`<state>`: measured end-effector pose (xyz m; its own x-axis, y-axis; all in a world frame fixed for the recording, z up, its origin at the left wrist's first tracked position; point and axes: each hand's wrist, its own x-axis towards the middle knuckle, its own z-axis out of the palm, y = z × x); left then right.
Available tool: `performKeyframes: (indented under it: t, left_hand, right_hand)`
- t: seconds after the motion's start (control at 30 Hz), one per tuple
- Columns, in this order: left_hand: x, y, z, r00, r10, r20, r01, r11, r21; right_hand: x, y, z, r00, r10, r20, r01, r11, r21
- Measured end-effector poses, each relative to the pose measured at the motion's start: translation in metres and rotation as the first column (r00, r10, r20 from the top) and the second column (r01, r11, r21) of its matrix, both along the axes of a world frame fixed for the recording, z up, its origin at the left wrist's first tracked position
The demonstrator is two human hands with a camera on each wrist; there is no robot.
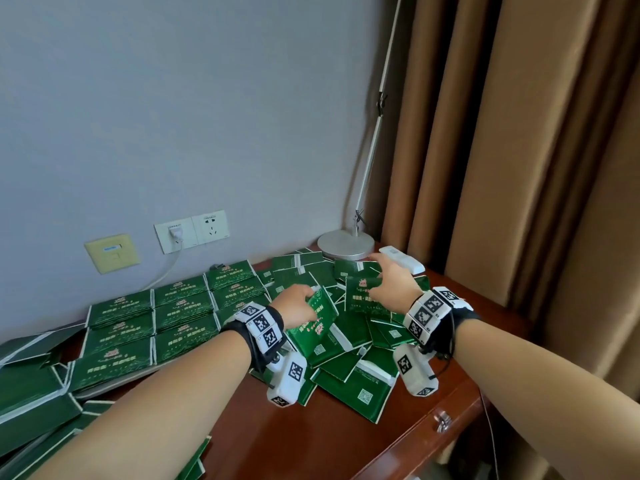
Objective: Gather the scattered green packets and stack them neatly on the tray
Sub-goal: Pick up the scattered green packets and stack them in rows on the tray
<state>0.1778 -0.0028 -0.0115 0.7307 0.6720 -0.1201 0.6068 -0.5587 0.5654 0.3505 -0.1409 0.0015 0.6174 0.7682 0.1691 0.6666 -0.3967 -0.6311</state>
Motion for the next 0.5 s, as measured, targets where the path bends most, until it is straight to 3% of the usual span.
performKeyframes:
  t: [0.23,0.5]
  left_hand:
    - [-0.054,0.026,0.024,0.950,0.231,0.211,-0.196,0.965,-0.176]
    - [-0.143,0.080,0.030,0.794,0.507,0.337,-0.354,0.835,-0.422]
  right_hand:
    - [-0.030,0.051,0.019,0.998,0.014,-0.066,-0.002,0.983,0.182]
    - [-0.093,0.125,0.019,0.982,0.172,-0.072,-0.153,0.966,0.210]
